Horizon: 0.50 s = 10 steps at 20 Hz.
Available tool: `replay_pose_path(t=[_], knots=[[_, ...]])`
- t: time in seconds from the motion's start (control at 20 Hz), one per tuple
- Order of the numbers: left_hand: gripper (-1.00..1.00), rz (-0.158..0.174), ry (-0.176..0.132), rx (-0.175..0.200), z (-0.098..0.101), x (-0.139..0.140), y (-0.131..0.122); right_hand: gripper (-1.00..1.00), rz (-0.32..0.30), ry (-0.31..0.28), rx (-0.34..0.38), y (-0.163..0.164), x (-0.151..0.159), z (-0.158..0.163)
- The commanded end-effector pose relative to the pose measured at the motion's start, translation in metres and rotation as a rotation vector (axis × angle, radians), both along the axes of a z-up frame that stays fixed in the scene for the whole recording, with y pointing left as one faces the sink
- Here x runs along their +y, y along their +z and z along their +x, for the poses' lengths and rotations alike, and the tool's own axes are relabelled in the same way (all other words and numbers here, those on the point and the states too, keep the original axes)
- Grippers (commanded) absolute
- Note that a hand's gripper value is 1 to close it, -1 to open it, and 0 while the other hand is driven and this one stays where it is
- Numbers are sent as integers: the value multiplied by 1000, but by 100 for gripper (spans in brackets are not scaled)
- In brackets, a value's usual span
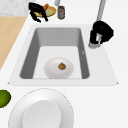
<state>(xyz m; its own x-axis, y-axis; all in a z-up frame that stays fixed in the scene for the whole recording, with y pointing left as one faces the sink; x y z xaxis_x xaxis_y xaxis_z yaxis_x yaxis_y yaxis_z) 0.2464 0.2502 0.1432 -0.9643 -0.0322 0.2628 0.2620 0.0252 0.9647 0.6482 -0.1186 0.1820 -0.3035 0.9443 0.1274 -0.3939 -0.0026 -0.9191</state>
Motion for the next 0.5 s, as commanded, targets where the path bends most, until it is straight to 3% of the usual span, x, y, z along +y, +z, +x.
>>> replay_pose_path(t=[0.0, 0.45], knots=[[0, 0, 0, 0, 0, 0, 0, 100, 18, 0, 57, -23, -11, 0], [0, 0, 0, 0, 0, 0, 0, 100, 98, -16, 10, -24, -18, -5]])
